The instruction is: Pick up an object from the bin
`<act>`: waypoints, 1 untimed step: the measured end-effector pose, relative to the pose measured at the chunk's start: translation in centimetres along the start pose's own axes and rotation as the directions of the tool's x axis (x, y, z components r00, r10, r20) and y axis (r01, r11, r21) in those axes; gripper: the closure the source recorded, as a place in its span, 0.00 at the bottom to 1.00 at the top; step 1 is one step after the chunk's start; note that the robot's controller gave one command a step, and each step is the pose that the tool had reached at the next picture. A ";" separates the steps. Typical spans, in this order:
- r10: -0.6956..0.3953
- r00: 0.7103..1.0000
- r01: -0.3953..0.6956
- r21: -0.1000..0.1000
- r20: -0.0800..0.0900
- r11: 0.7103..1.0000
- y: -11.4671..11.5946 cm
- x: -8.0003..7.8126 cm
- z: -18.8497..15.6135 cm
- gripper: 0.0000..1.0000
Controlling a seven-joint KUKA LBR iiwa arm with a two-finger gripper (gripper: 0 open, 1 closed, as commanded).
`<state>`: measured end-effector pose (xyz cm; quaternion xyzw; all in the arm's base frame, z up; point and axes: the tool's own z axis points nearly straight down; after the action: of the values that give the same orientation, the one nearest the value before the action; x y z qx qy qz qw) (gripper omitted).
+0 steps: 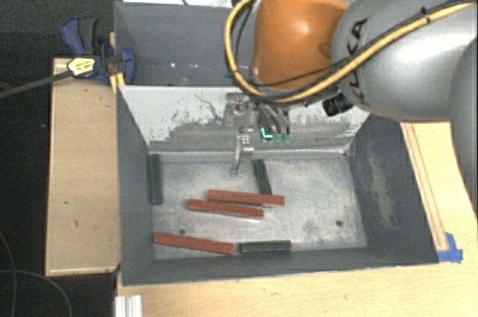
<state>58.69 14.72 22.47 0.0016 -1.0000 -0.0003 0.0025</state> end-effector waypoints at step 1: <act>-0.095 0.996 0.095 0.002 -0.003 0.996 -2.2 5.5 15.3 0.00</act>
Offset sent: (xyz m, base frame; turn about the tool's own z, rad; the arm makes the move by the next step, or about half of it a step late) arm -0.0529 -0.0211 -0.1488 -0.0963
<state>53.14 12.54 7.18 0.0490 -0.9988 0.0005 0.0039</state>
